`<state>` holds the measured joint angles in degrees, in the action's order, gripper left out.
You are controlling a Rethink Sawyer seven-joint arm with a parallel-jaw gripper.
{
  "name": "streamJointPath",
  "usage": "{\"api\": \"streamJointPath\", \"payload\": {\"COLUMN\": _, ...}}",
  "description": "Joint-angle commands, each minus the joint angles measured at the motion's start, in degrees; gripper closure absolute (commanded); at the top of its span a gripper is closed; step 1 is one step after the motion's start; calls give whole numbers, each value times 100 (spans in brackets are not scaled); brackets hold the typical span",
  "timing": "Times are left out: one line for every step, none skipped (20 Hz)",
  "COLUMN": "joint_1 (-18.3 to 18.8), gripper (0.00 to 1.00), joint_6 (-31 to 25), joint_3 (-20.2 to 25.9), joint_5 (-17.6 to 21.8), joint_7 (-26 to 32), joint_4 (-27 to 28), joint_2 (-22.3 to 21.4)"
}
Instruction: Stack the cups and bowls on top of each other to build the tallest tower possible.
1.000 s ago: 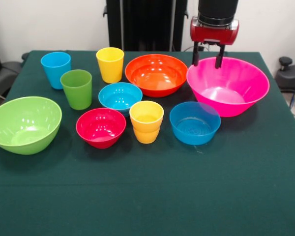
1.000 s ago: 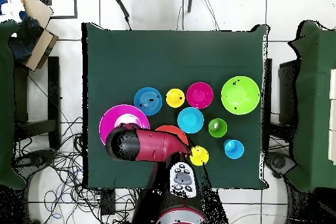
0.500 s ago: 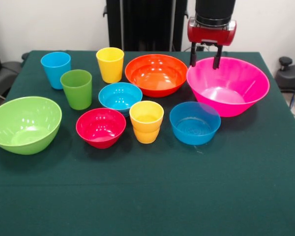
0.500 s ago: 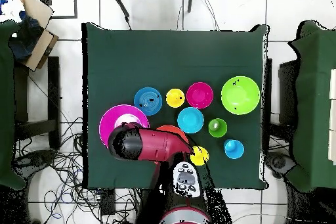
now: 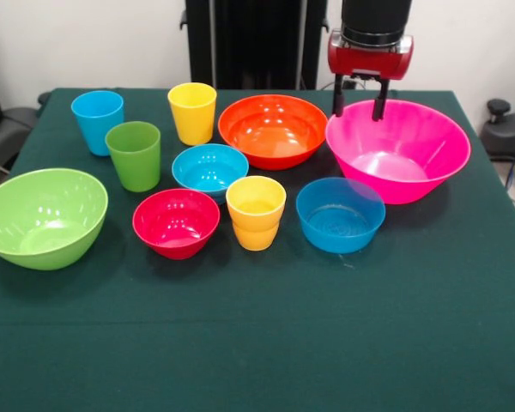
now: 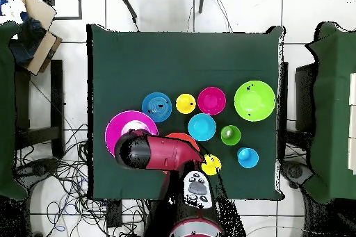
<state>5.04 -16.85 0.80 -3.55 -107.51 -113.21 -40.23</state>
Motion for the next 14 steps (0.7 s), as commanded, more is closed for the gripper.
{"api": "streamJointPath", "payload": {"joint_1": 94, "gripper": 0, "joint_6": 253, "joint_3": 476, "joint_5": 189, "joint_7": -475, "joint_4": 117, "joint_2": 181}}
{"api": "streamJointPath", "payload": {"joint_1": 97, "gripper": 0, "joint_6": 266, "joint_3": 481, "joint_5": 189, "joint_7": -478, "joint_4": 116, "joint_2": 192}}
{"api": "streamJointPath", "payload": {"joint_1": 97, "gripper": 0, "joint_6": 278, "joint_3": 479, "joint_5": 197, "joint_7": -475, "joint_4": 121, "joint_2": 202}}
{"api": "streamJointPath", "payload": {"joint_1": 94, "gripper": 0, "joint_6": 289, "joint_3": 474, "joint_5": 203, "joint_7": -474, "joint_4": 127, "joint_2": 214}}
{"api": "streamJointPath", "payload": {"joint_1": 96, "gripper": 0, "joint_6": 315, "joint_3": 475, "joint_5": 209, "joint_7": -476, "joint_4": 133, "joint_2": 235}}
{"api": "streamJointPath", "payload": {"joint_1": 99, "gripper": 0, "joint_6": 340, "joint_3": 476, "joint_5": 215, "joint_7": -477, "joint_4": 139, "joint_2": 257}}
{"api": "streamJointPath", "payload": {"joint_1": 108, "gripper": 0, "joint_6": 354, "joint_3": 482, "joint_5": 220, "joint_7": -473, "joint_4": 138, "joint_2": 267}}
{"api": "streamJointPath", "payload": {"joint_1": 108, "gripper": 0, "joint_6": 343, "joint_3": 477, "joint_5": 224, "joint_7": -467, "joint_4": 147, "joint_2": 269}}
{"api": "streamJointPath", "payload": {"joint_1": 104, "gripper": 0, "joint_6": 315, "joint_3": 465, "joint_5": 227, "joint_7": -458, "joint_4": 154, "joint_2": 255}}
{"api": "streamJointPath", "payload": {"joint_1": 107, "gripper": 0, "joint_6": 305, "joint_3": 465, "joint_5": 228, "joint_7": -453, "joint_4": 160, "joint_2": 254}}
{"api": "streamJointPath", "payload": {"joint_1": 108, "gripper": 0, "joint_6": 296, "joint_3": 465, "joint_5": 230, "joint_7": -447, "joint_4": 165, "joint_2": 253}}
{"api": "streamJointPath", "payload": {"joint_1": 110, "gripper": 0, "joint_6": 287, "joint_3": 465, "joint_5": 233, "joint_7": -441, "joint_4": 170, "joint_2": 252}}
{"api": "streamJointPath", "payload": {"joint_1": 106, "gripper": 0, "joint_6": 278, "joint_3": 457, "joint_5": 236, "joint_7": -438, "joint_4": 175, "joint_2": 249}}
{"api": "streamJointPath", "payload": {"joint_1": 106, "gripper": 0, "joint_6": 273, "joint_3": 455, "joint_5": 238, "joint_7": -435, "joint_4": 178, "joint_2": 247}}
